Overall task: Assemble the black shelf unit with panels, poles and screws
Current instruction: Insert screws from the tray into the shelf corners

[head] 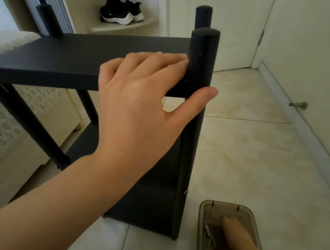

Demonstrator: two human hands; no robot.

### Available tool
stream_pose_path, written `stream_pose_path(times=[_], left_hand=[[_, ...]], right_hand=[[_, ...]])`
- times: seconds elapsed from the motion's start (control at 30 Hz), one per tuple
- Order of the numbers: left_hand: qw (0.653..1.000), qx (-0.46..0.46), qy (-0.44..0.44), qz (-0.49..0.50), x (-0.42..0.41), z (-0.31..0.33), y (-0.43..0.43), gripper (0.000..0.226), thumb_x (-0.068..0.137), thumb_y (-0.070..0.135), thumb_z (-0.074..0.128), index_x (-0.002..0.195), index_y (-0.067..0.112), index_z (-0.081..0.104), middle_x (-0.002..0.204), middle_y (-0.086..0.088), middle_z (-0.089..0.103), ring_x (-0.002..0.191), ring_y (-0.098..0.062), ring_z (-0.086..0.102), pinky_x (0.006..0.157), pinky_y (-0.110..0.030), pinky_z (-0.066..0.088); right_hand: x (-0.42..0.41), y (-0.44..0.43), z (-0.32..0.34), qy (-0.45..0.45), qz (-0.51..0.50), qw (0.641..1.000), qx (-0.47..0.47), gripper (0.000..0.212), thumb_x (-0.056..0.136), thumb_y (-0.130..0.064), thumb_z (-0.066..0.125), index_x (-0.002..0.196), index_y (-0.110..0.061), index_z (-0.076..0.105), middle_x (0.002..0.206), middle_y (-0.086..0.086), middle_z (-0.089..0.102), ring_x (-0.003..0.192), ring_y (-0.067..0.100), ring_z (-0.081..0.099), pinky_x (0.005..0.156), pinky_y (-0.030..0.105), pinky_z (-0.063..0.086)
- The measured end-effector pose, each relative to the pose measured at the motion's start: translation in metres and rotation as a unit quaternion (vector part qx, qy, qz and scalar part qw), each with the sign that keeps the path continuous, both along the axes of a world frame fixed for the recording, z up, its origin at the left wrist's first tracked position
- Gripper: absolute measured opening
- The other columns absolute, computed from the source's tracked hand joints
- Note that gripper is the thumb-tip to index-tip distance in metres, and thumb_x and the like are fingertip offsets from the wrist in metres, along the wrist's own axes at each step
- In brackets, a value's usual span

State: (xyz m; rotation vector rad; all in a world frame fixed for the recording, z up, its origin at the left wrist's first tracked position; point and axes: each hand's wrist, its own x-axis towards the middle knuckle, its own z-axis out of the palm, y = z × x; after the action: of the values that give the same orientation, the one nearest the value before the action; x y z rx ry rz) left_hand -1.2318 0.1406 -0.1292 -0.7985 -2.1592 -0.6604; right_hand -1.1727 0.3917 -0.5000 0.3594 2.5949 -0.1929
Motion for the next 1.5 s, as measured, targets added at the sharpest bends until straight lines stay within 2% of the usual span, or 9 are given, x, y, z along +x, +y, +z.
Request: stream_pose_path(times=[0.27, 0.43, 0.53, 0.67, 0.83, 0.97, 1.13, 1.33, 1.5], left_hand=[[0.998, -0.023, -0.052, -0.005, 0.004, 0.008, -0.003, 0.054, 0.091, 0.063, 0.044, 0.123, 0.027, 0.068, 0.125, 0.011, 0.067, 0.125, -0.014, 0.056, 0.101, -0.028, 0.021], [0.993, -0.04, -0.104, -0.025, 0.001, 0.021, -0.003, 0.047, 0.089, 0.06, 0.047, 0.12, 0.031, 0.065, 0.12, 0.013, 0.068, 0.132, -0.012, 0.052, 0.107, -0.035, 0.024], [0.99, -0.051, -0.126, -0.031, -0.002, 0.028, -0.005, 0.041, 0.088, 0.061, 0.05, 0.116, 0.035, 0.065, 0.11, 0.016, 0.069, 0.122, -0.01, 0.057, 0.106, -0.034, 0.025], [0.989, -0.077, -0.126, -0.03, -0.005, 0.038, -0.006, 0.031, 0.087, 0.064, 0.055, 0.1, 0.037, 0.063, 0.087, 0.019, 0.062, 0.092, -0.007, 0.059, 0.091, -0.03, 0.029], [0.976, -0.113, -0.178, -0.05, -0.015, 0.047, -0.005, 0.038, 0.084, 0.066, 0.058, 0.108, 0.036, 0.062, 0.088, 0.02, 0.051, 0.105, -0.012, 0.049, 0.097, -0.039, 0.041], [0.959, -0.116, -0.247, -0.079, -0.023, 0.057, -0.002, 0.029, 0.083, 0.06, 0.067, 0.077, 0.037, 0.05, 0.076, 0.015, 0.05, 0.094, -0.014, 0.045, 0.08, -0.038, 0.047], [0.927, -0.065, -0.354, -0.11, -0.03, 0.066, 0.002, 0.018, 0.08, 0.048, 0.077, 0.083, 0.033, 0.068, 0.077, 0.011, 0.067, 0.083, -0.015, 0.064, 0.095, -0.048, 0.051], [0.921, -0.05, -0.373, -0.096, -0.038, 0.069, 0.003, 0.024, 0.081, 0.047, 0.077, 0.098, 0.03, 0.072, 0.093, 0.01, 0.071, 0.097, -0.016, 0.065, 0.107, -0.051, 0.044], [0.919, -0.002, -0.387, -0.069, -0.066, 0.082, -0.009, 0.03, 0.082, 0.047, 0.076, 0.105, 0.028, 0.072, 0.097, 0.011, 0.071, 0.095, -0.012, 0.066, 0.101, -0.047, 0.049]], right_hand=[[-0.02, 0.021, 0.093, -0.019, -0.085, 0.996, -0.014, 0.026, 0.095, -0.009, 0.049, 0.114, -0.001, 0.065, 0.117, 0.015, 0.065, 0.111, 0.027, 0.063, 0.092, 0.032, 0.05], [-0.026, 0.02, 0.187, 0.071, -0.14, 0.973, -0.17, 0.014, 0.095, -0.013, 0.057, 0.098, -0.007, 0.069, 0.089, 0.004, 0.073, 0.077, 0.015, 0.068, 0.065, 0.024, 0.056], [-0.032, 0.002, 0.237, 0.135, -0.14, 0.949, -0.248, 0.015, 0.1, -0.019, 0.051, 0.1, -0.011, 0.063, 0.088, -0.002, 0.072, 0.079, 0.011, 0.069, 0.067, 0.024, 0.058], [-0.037, -0.042, 0.294, 0.202, -0.168, 0.887, -0.379, 0.018, 0.102, -0.025, 0.045, 0.102, -0.013, 0.059, 0.091, 0.001, 0.073, 0.079, 0.014, 0.071, 0.064, 0.023, 0.057], [-0.03, -0.095, 0.312, 0.255, -0.253, 0.795, -0.489, 0.028, 0.105, -0.024, 0.036, 0.106, -0.009, 0.059, 0.089, 0.005, 0.075, 0.086, 0.018, 0.072, 0.071, 0.029, 0.058], [-0.034, -0.122, 0.3, 0.249, -0.298, 0.709, -0.589, 0.028, 0.107, -0.026, 0.031, 0.117, -0.017, 0.055, 0.094, 0.006, 0.076, 0.095, 0.022, 0.071, 0.093, 0.041, 0.052], [-0.049, -0.136, 0.29, 0.272, -0.334, 0.644, -0.633, 0.026, 0.106, -0.021, 0.031, 0.122, -0.013, 0.05, 0.063, 0.008, 0.066, 0.062, 0.022, 0.067, 0.086, 0.042, 0.051], [-0.059, -0.138, 0.293, 0.289, -0.342, 0.647, -0.617, 0.029, 0.107, -0.019, 0.025, 0.119, -0.007, 0.049, 0.053, 0.006, 0.054, 0.049, 0.017, 0.056, 0.077, 0.037, 0.051], [-0.092, -0.144, 0.312, 0.303, -0.352, 0.66, -0.591, 0.026, 0.106, -0.021, 0.03, 0.106, -0.009, 0.054, 0.055, 0.004, 0.061, 0.065, 0.021, 0.063, 0.109, 0.054, 0.039]])
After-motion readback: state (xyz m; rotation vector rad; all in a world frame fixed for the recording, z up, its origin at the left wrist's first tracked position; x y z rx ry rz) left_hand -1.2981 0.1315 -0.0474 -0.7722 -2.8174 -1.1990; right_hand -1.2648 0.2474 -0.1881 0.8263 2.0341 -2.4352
